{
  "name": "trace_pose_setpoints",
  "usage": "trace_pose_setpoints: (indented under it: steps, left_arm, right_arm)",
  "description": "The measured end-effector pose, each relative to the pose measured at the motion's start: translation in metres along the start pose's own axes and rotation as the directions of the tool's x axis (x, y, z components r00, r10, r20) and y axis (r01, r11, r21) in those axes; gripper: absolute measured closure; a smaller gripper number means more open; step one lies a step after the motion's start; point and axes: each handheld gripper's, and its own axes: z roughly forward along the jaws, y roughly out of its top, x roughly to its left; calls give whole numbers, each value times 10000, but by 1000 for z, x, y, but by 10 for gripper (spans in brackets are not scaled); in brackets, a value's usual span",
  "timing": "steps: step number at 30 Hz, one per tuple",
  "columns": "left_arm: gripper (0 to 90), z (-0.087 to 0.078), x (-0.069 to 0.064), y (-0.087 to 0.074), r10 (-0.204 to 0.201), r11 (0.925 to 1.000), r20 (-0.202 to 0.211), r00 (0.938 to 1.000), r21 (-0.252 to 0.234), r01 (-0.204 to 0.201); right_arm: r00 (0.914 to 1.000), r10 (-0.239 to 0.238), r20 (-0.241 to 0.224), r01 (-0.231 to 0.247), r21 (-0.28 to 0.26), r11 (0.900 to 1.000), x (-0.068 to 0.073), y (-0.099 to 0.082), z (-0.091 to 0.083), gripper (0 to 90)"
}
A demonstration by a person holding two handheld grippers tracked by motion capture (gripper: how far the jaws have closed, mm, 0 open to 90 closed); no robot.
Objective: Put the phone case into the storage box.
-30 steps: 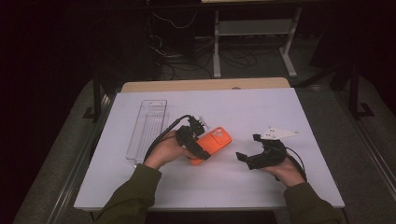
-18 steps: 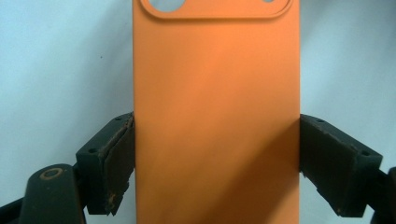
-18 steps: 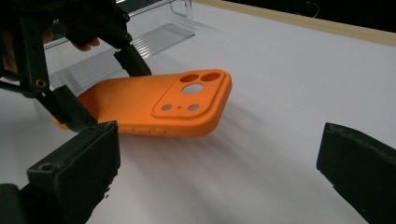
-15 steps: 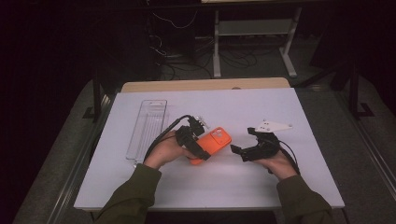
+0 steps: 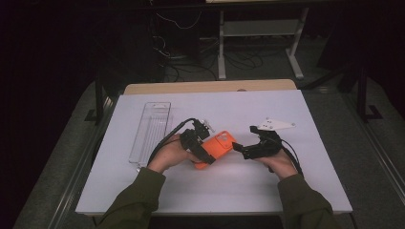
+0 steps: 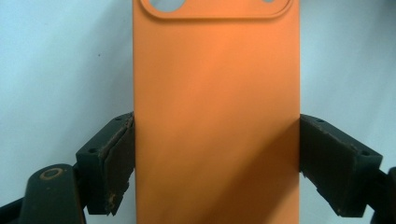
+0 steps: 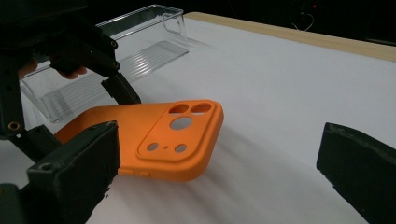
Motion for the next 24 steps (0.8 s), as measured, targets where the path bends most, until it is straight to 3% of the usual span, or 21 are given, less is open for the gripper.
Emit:
trace_pose_setpoints:
  steps: [11,24]
  left_arm:
    - [164,-1,2,-1,-56,10000,-13,10000,-44,56]
    - [164,-1,1,-1,-56,10000,-59,10000,-54,55]
  right_arm:
    - [9994,-292,175,289,179,9994,0,-3,3,0]
    - [9912,-1256,416,1239,409,9915,4,-6,5,0]
